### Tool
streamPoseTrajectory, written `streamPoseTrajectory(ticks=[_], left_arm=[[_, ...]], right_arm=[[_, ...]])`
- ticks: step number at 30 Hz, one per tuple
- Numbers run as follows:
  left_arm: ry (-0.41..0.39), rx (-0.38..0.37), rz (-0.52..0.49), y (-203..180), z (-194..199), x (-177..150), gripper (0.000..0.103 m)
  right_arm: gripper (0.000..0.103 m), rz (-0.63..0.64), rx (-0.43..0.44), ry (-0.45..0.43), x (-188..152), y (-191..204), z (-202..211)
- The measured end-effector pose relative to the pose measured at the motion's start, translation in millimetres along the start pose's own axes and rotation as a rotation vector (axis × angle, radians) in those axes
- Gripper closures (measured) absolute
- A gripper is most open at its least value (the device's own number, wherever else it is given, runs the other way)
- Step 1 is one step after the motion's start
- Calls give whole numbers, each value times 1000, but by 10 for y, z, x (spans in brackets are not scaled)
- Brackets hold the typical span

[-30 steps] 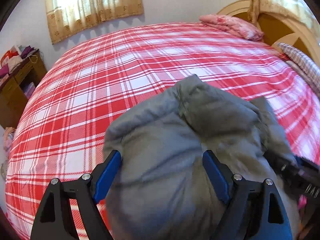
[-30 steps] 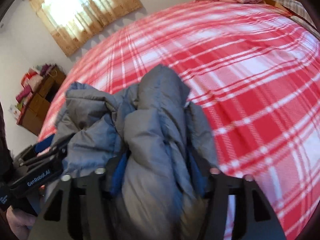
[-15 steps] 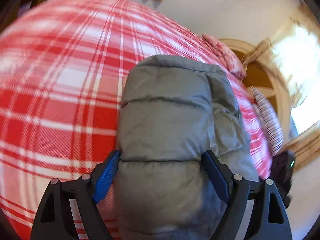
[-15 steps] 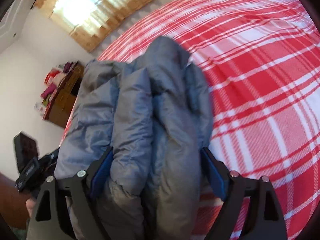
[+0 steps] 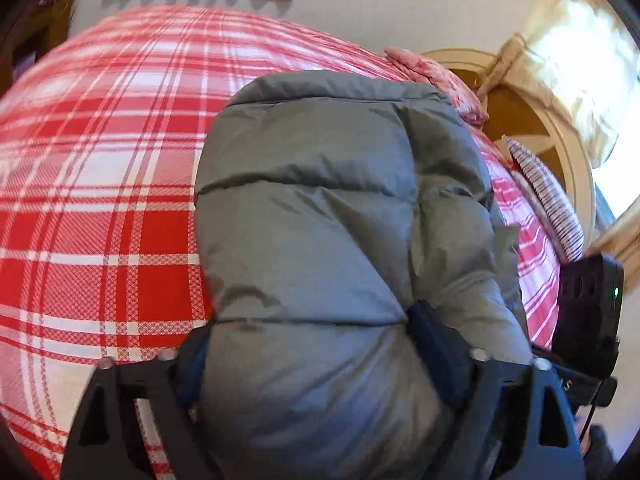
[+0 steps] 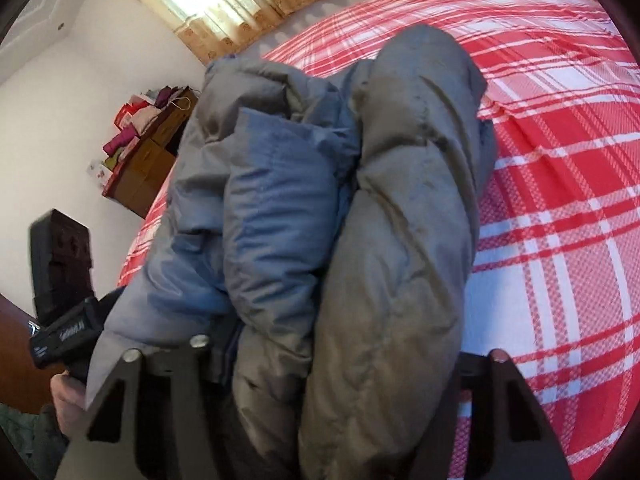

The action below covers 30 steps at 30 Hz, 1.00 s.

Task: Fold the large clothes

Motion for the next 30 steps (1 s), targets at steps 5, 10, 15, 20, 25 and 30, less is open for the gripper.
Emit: streamPoseTrajectory(ticks=[5,10,15,20,25,30], left_arm=[[-28,77,-76,-90,129,-30,49],[-46,135,-129,-187,228,-18,61],[-48,148,-128,-196,289,-84,63],[-63,123,-104,-203,441,-250,63],[-95,133,-46,-65,682,-323,63],[-155,210,6,331,1189,-294,63]], right_arm=[[61,-26,36,-2,12,-17,19],[65,-24,43,0,-27,-41,91],[67,-20,46,7,-62,-43,111],[69,27,50,11,-66,65,157],[71,65,92,35,10,278,76],[72,147,176,75,110,894,-163]])
Point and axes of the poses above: each gripper's, at about its wrist camera, not at the fingertips, and z roughly against the way its jaws point, y to its left, x to its top, the point moved 4 cm from there along -z, roughly the way its jaws point, and after that the axes turned 9 degrees about -z, right-handed, at the moved point
